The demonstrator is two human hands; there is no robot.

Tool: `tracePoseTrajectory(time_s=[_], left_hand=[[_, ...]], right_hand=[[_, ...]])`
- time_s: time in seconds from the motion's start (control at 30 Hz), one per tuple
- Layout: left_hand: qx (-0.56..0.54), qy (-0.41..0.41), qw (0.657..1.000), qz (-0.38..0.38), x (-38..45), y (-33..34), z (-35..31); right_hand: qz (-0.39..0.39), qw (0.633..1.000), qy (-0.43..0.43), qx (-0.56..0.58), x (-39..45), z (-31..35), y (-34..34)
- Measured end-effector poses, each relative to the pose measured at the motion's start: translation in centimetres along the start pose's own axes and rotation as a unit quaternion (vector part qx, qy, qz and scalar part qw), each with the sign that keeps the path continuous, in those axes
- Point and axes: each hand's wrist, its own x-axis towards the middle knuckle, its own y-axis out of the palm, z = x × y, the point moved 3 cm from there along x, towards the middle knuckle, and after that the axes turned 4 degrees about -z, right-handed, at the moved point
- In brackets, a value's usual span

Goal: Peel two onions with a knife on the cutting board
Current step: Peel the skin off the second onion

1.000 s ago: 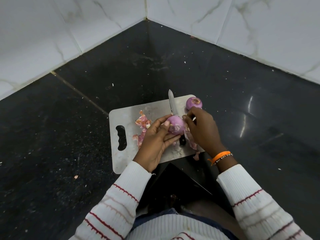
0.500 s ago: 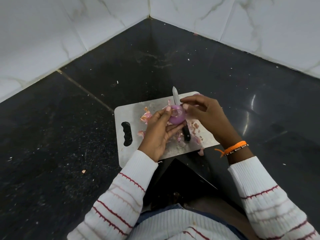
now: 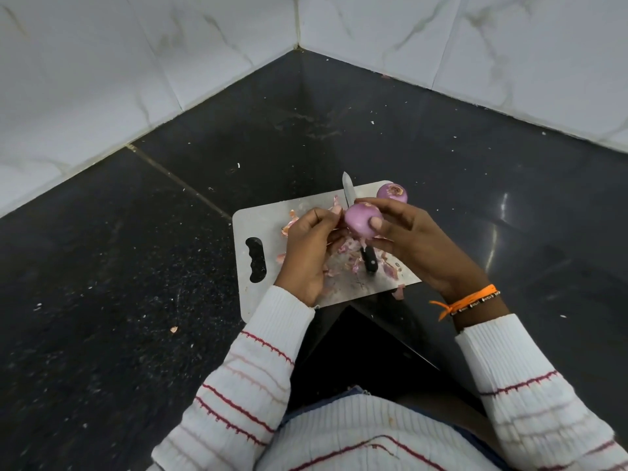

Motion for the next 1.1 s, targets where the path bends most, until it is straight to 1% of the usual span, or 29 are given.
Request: tracePoseTrajectory(time_s=[0.13, 0.2, 0.33, 0.4, 0.5, 0.57, 0.63, 0.87, 1.0, 1.1], left_hand=[[-0.016, -0.019, 1.0, 0.009, -0.2, -0.1, 0.4], [-0.011, -0.023, 0.999, 0.032, -0.5, -0.2, 0.6], [0.023, 0.008, 0.996, 0.083, -1.2, -0.1, 0.4], [0.046, 0.018, 0.995, 0.089, -1.4, -0.1, 0.6], [0.086, 0.049, 0.994, 0.037, -2.0, 0.0, 0.5], [0.088, 0.077, 0.993, -0.011, -2.2, 0.1, 0.4], [0.085, 0.096, 0.991, -0.039, -2.5, 0.1, 0.4], [0.083, 0.119, 0.988, -0.055, -2.6, -0.6, 0.6], [0.14, 0.156, 0.976, -0.053, -2.1, -0.7, -0.2], [0.188, 0.191, 0.963, -0.044, -1.0, -0.5, -1.8]], right_hand=[[-0.025, 0.998, 0.036, -0.037, -0.1, 0.5, 0.4], [-0.038, 0.997, 0.062, -0.019, -0.1, 0.6, 0.5], [-0.048, 0.994, 0.1, -0.011, 0.4, 1.2, 1.0], [-0.061, 0.992, 0.111, -0.016, 0.6, 1.2, 1.3], [-0.077, 0.989, 0.123, -0.03, 0.6, 1.2, 2.0], [-0.089, 0.987, 0.13, -0.029, 0.7, 0.9, 2.1], [-0.097, 0.985, 0.143, -0.021, 0.7, 0.7, 2.2], [-0.092, 0.978, 0.187, 0.022, -0.2, -0.2, 2.3], [-0.096, 0.975, 0.196, 0.052, -0.5, -0.8, 2.3], [-0.091, 0.976, 0.183, 0.072, -0.4, -0.6, 2.5]])
